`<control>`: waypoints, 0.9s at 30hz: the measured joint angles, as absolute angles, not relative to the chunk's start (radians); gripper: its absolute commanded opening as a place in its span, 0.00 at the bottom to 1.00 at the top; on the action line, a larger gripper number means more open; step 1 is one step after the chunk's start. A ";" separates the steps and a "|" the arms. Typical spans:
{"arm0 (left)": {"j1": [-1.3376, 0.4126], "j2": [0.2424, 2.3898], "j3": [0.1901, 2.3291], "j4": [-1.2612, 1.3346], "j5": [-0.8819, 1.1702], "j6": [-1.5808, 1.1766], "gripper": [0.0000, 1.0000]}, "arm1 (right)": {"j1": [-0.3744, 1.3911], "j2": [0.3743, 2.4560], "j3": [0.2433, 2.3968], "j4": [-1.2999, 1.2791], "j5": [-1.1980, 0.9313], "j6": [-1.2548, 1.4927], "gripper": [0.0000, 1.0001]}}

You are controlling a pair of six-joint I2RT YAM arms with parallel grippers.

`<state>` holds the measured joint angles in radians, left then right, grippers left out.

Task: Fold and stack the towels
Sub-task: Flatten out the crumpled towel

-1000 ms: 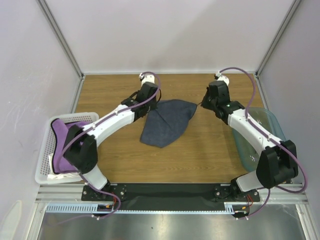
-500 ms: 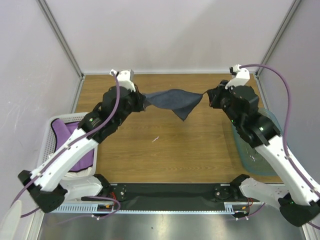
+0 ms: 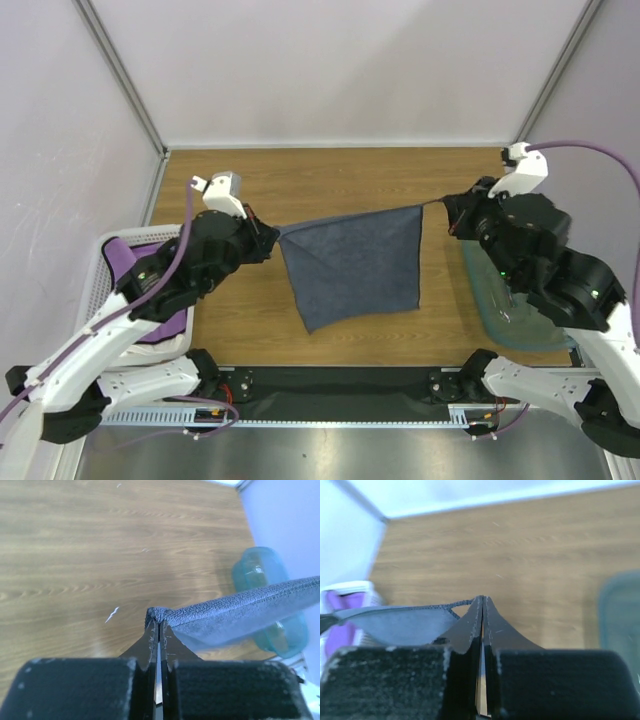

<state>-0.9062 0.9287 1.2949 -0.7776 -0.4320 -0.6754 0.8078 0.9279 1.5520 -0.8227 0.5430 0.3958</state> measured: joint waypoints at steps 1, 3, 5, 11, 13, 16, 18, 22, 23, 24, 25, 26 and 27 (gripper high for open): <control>-0.897 0.934 1.283 -0.778 -0.437 -0.685 0.00 | 0.807 0.931 1.539 -0.831 0.564 0.404 0.00; -0.849 0.965 1.247 -0.764 -0.418 -0.701 0.00 | 0.791 0.946 1.491 -0.840 0.593 0.419 0.00; -0.780 1.002 1.193 -0.718 -0.382 -0.707 0.00 | 0.733 0.973 1.433 -0.838 0.575 0.427 0.00; -0.606 1.280 1.078 -0.550 -0.236 -0.696 0.00 | 0.431 1.110 1.161 -0.649 0.310 0.433 0.00; -0.583 1.387 1.080 -0.501 -0.204 -0.680 0.00 | 0.369 1.190 1.104 -0.590 0.245 0.432 0.00; -0.546 1.538 1.116 -0.468 -0.170 -0.661 0.01 | 0.310 1.325 1.093 -0.505 0.176 0.426 0.00; -0.517 1.647 1.176 -0.458 -0.152 -0.645 0.00 | 0.283 1.429 1.100 -0.428 0.142 0.415 0.00; -0.458 1.830 1.315 -0.425 -0.114 -0.617 0.00 | 0.258 1.604 1.149 -0.348 0.112 0.386 0.00; -0.443 1.868 1.347 -0.418 -0.099 -0.608 0.00 | 0.254 1.639 1.164 -0.333 0.107 0.379 0.00; -0.431 1.900 1.374 -0.411 -0.092 -0.601 0.01 | 0.249 1.676 1.186 -0.317 0.102 0.370 0.00; -0.419 1.928 1.396 -0.406 -0.082 -0.598 0.03 | 0.245 1.713 1.208 -0.300 0.096 0.363 0.00; -0.408 1.952 1.418 -0.406 -0.074 -0.593 0.05 | 0.242 1.746 1.228 -0.282 0.091 0.357 0.00; -0.400 1.973 1.440 -0.405 -0.070 -0.590 0.07 | 0.239 1.776 1.249 -0.270 0.087 0.352 0.00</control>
